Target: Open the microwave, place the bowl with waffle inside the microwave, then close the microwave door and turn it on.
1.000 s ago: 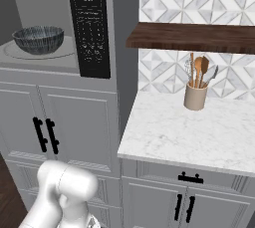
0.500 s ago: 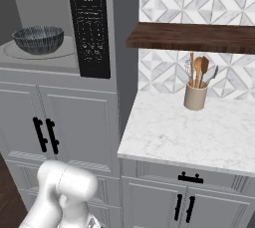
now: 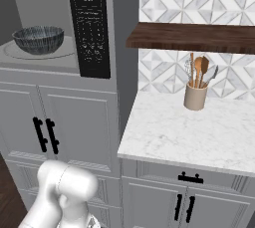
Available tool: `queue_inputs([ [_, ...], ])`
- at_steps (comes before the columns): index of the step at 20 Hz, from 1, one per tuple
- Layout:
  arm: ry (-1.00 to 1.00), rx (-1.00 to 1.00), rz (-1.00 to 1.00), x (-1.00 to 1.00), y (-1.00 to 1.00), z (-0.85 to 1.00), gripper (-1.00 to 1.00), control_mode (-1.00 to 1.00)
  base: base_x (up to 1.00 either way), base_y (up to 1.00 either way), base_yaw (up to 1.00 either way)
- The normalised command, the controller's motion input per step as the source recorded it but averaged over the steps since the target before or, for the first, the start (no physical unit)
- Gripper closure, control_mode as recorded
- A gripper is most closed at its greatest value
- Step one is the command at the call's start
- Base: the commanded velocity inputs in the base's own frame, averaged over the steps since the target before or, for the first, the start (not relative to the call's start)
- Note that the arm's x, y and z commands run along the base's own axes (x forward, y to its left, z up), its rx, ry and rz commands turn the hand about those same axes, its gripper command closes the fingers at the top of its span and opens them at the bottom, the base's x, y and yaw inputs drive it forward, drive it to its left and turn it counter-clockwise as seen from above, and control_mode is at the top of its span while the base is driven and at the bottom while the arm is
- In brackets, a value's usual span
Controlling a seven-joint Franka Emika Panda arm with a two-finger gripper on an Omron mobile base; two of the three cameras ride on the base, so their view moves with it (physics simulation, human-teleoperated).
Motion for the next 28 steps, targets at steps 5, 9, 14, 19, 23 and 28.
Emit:
queue_inputs([
  [5, 0.00, -0.04, 0.00, 0.52, 0.47, -0.42, 1.00, -1.00, 0.00, 0.00, 0.00],
  [9, 0.01, -0.11, 0.00, 0.58, 0.66, -0.48, 1.00, -1.00, 0.00, 0.00, 0.00],
  [14, 0.03, -0.07, 0.00, 0.63, 0.58, -0.39, 1.00, -1.00, 0.00, 0.00, 0.00],
  [19, -0.01, 0.00, -0.02, 0.56, 0.18, -0.05, 1.00, -1.00, 0.00, 0.00, 0.00],
  [23, -0.03, 0.01, -0.05, 0.52, 0.03, 0.00, 1.00, -1.00, 0.00, 0.00, 0.00],
  [28, 0.00, 0.09, -0.13, 0.15, -0.22, 0.02, 1.00, -1.00, 0.00, 0.00, 0.00],
])
